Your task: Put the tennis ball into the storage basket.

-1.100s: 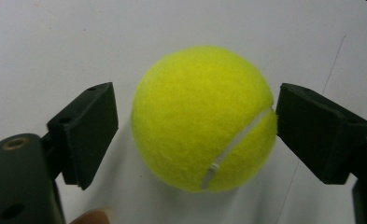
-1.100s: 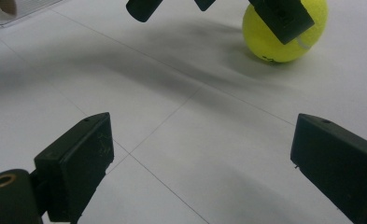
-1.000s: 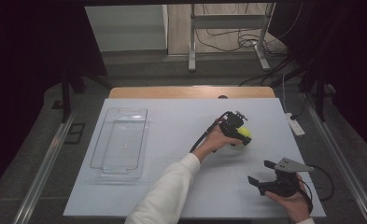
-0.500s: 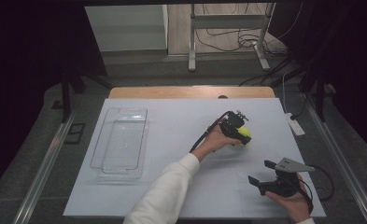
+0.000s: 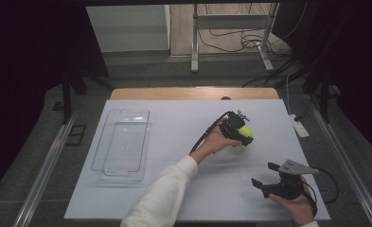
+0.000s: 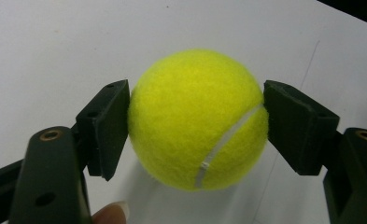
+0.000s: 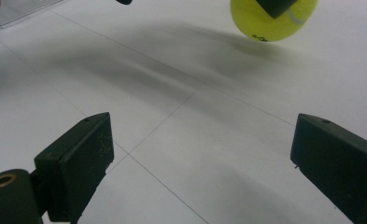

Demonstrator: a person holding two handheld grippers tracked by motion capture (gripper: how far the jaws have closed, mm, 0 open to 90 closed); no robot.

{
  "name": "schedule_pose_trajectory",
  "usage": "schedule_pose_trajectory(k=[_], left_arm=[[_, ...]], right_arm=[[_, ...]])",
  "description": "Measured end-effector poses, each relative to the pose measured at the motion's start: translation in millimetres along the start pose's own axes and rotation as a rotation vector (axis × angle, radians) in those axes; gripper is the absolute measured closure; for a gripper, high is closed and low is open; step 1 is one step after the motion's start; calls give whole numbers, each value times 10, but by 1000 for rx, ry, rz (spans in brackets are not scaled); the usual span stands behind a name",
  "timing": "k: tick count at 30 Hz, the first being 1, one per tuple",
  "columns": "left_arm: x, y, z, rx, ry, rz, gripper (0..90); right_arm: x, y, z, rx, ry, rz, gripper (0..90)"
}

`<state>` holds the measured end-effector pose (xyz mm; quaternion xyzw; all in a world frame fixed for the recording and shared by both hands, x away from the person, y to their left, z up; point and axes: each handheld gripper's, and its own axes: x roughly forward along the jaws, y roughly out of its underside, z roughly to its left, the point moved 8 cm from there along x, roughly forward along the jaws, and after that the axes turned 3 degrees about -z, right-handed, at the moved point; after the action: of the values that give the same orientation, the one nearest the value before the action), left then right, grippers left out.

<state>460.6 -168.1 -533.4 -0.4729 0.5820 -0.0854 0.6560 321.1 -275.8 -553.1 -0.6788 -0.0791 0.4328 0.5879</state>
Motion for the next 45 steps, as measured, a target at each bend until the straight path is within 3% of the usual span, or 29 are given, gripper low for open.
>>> schedule_pose_trajectory(k=[16, 45], left_arm=[[-242, -8, -49, 23, -8, -40, 276], [-595, 114, -42, 42, -29, -58, 276]], right_arm=[[11, -3, 14, -7, 0, 3, 63], [30, -2, 32, -11, -1, 6, 63]])
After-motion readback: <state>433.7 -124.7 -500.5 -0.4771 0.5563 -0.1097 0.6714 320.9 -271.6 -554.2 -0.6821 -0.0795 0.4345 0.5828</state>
